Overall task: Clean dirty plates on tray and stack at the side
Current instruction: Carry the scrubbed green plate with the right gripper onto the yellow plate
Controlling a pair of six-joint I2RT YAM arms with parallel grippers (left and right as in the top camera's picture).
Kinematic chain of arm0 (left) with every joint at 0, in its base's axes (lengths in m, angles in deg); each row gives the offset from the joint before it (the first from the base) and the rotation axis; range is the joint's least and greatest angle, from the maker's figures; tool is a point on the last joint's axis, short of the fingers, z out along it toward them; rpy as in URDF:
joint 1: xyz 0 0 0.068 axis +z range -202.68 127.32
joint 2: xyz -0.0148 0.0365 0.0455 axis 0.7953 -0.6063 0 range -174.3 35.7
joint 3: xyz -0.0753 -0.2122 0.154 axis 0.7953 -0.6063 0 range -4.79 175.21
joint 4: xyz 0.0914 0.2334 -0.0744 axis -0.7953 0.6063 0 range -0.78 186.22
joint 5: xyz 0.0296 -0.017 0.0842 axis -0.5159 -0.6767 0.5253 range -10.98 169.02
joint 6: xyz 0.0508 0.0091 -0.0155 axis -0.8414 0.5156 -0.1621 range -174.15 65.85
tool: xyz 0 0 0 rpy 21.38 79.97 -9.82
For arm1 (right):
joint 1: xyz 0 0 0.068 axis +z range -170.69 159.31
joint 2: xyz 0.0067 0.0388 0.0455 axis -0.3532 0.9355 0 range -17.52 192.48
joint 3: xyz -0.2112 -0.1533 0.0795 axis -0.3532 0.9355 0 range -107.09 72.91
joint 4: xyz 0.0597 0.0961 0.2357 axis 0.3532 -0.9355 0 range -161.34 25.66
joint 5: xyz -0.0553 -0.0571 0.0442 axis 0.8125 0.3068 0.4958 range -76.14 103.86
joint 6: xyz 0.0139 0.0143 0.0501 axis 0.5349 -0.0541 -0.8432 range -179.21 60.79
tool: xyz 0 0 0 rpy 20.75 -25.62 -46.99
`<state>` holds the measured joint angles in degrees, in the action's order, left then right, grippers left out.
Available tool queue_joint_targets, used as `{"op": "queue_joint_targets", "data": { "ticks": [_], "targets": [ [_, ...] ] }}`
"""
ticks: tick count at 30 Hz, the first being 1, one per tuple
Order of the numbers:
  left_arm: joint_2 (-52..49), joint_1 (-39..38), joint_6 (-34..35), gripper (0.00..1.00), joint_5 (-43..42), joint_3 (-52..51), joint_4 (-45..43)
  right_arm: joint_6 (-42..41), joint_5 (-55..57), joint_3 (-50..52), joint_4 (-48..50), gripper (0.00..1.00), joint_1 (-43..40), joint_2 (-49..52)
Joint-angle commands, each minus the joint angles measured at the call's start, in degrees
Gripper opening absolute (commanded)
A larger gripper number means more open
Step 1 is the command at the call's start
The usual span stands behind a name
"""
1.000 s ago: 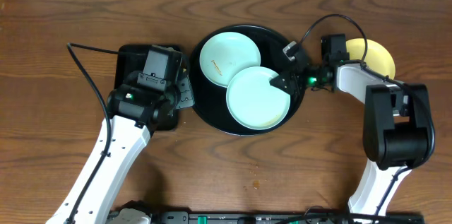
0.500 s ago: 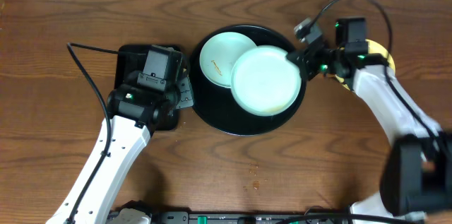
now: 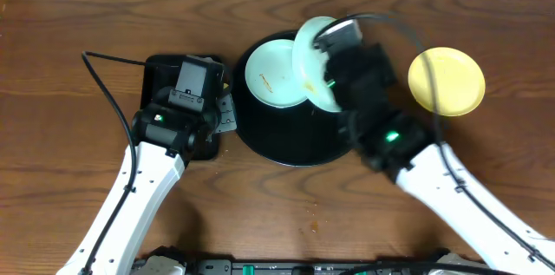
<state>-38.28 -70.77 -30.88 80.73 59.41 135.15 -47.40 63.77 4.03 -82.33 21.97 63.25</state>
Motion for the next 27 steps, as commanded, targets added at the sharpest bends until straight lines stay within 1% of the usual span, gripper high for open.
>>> {"op": "queue_joint_targets", "data": {
  "ticks": [1, 7, 11, 17, 19, 21, 24, 26, 27],
  "targets": [
    [-0.13, 0.20, -0.96, 0.08, 1.16, 0.24, -0.70, -1.99, 24.65, 1.18, 2.10, 0.01, 4.68, 3.06],
    [-0.13, 0.17, -0.96, 0.08, 1.33, 0.24, -1.66, -1.95, 37.00, 1.18, 5.42, 0.01, 10.58, 10.54],
    [-0.13, 0.17, -0.96, 0.08, 1.33, 0.24, -1.66, -1.99, 35.45, 1.18, 5.64, 0.01, 11.15, 13.07],
    [-0.13, 0.17, -0.96, 0.08, 1.33, 0.24, -1.66, -2.75, 32.37, 1.18, 6.95, 0.01, 9.75, 13.33],
    [-0.13, 0.17, -0.96, 0.08, 1.31, 0.24, -1.66, -1.07, 24.74, 1.18, 6.38, 0.01, 8.59, 13.29],
    [-0.13, 0.17, -0.96, 0.08, 1.31, 0.24, -1.66, -1.22, 15.98, 1.16, 4.11, 0.01, 6.45, 13.20],
    [-0.13, 0.17, -0.94, 0.08, 1.31, 0.24, -1.60, -5.57, 4.20, 0.68, -0.70, 0.01, 1.18, 13.03],
    [-0.13, 0.17, -0.96, 0.08, 1.31, 0.24, -1.62, -9.79, -7.76, -0.15, -5.03, 0.01, -4.00, 12.68],
    [-0.13, 0.17, -0.96, 0.08, 1.31, 0.24, -1.64, -11.76, -16.28, -0.66, -7.10, 0.01, -7.61, 12.44]
  ]
}}
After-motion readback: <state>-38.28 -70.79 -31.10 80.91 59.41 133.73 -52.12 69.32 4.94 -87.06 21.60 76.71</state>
